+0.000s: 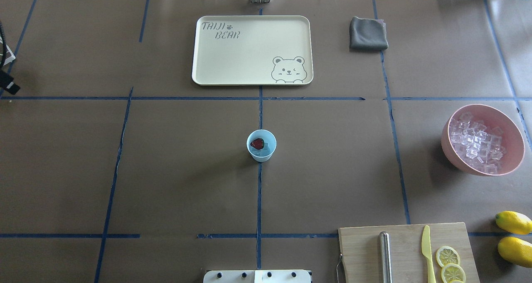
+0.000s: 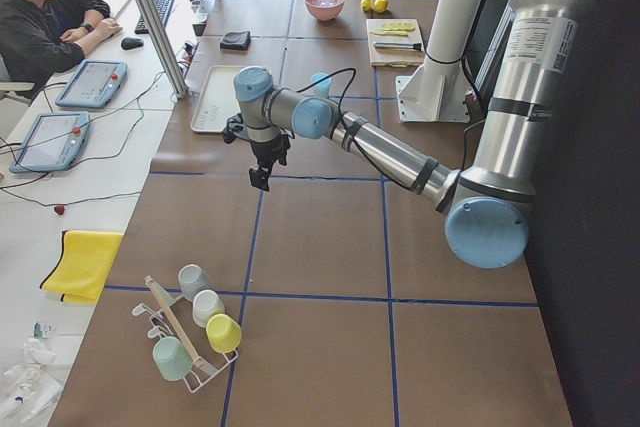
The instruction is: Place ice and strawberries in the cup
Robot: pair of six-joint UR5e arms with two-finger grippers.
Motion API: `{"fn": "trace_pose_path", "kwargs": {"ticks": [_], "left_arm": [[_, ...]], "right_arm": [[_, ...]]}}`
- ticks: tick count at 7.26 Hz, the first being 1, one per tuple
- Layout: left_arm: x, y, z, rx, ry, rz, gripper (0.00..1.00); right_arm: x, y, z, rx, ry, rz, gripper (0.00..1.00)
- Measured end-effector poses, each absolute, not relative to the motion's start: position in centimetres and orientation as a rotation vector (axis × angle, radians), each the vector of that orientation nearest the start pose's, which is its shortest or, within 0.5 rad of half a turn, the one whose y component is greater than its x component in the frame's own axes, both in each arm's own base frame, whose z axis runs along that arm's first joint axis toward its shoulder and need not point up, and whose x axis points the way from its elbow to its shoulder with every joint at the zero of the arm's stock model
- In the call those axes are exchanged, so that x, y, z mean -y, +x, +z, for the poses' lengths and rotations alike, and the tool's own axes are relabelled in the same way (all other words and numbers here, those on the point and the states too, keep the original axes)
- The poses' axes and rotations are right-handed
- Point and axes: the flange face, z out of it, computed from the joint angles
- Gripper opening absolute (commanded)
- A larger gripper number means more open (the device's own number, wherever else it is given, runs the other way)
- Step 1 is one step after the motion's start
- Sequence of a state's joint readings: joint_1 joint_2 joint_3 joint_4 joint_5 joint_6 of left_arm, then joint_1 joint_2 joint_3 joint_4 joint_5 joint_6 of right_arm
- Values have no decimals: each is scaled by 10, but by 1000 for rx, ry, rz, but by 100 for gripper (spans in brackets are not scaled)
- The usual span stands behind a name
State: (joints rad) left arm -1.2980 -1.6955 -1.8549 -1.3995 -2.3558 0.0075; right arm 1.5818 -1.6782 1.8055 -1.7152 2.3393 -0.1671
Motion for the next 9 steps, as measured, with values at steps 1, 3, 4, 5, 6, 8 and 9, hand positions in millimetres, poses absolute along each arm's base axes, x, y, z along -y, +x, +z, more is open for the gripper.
{"fn": "trace_pose_path", "kwargs": {"ticks": [1,3,4,5,6,8,9], "left_arm": [[510,47,520,-824,66,293,100],[480,13,597,-808,-20,205,100],[474,-1,610,-803,-20,177,100],[471,-18,613,-802,-7,143,100],[471,-33,614,-802,6,114,100],[470,-43,614,-803,8,80,100],[471,-44,611,-802,15,79,100]], "right_arm": [[441,69,609,768,52,-142,100],[441,69,608,768,53,-141,100],[441,69,608,767,54,-142,100],[441,69,607,767,56,-143,100],[441,69,607,766,58,-145,100],[444,70,607,762,77,-167,100],[446,70,609,761,81,-172,100]]}}
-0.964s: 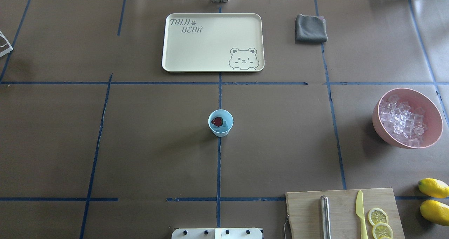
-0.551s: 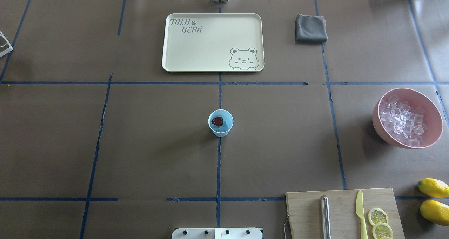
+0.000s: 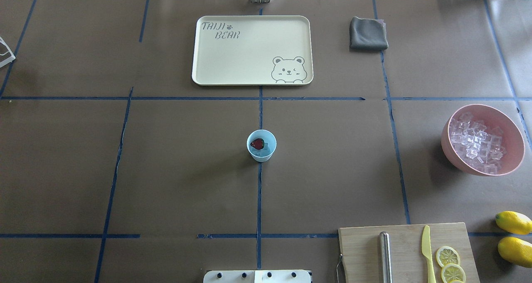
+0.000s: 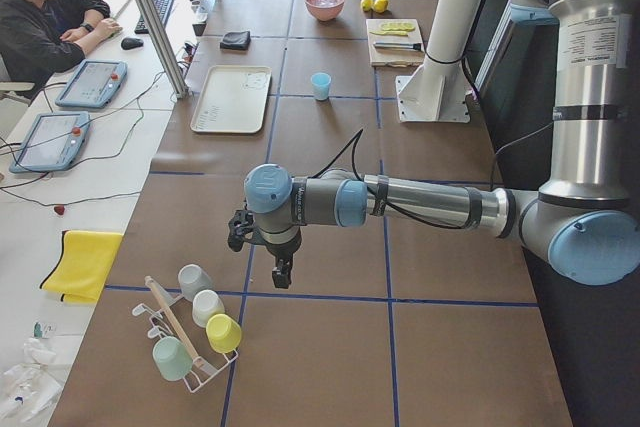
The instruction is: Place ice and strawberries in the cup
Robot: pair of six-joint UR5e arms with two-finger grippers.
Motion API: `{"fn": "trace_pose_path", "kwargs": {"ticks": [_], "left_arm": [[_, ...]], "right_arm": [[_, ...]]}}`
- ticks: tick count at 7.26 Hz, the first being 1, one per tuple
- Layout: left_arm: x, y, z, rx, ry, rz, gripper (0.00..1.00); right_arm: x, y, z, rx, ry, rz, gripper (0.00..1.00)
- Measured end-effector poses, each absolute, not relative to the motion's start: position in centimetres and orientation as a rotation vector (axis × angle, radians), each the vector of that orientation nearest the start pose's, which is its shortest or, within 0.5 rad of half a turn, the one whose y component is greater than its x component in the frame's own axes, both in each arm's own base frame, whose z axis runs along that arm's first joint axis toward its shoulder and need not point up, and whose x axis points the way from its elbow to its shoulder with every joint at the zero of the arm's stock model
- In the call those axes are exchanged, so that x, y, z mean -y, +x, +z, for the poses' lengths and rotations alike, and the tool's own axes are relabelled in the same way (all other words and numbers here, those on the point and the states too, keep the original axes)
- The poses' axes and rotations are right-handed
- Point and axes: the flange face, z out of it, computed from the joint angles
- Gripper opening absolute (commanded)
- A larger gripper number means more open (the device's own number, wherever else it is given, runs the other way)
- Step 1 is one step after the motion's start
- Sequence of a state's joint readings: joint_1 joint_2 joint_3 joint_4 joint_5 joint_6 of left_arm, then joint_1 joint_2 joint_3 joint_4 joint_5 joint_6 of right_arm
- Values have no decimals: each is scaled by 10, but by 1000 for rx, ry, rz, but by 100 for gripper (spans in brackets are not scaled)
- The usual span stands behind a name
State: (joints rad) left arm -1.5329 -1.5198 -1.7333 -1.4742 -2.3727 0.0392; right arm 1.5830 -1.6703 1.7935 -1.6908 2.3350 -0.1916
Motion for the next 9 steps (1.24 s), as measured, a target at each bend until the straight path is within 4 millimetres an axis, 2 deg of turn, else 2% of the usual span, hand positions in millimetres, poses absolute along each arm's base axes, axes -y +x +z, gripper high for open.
{"fn": "trace_pose_path", "kwargs": {"ticks": [3,9], "left_arm": [[470,-44,606,-804,32,89,100],[466,-45,606,-803,32,89,100]], "right_arm": [[441,77,612,759,85,-157,100],[438,77,616,759,76,-152,100]]}}
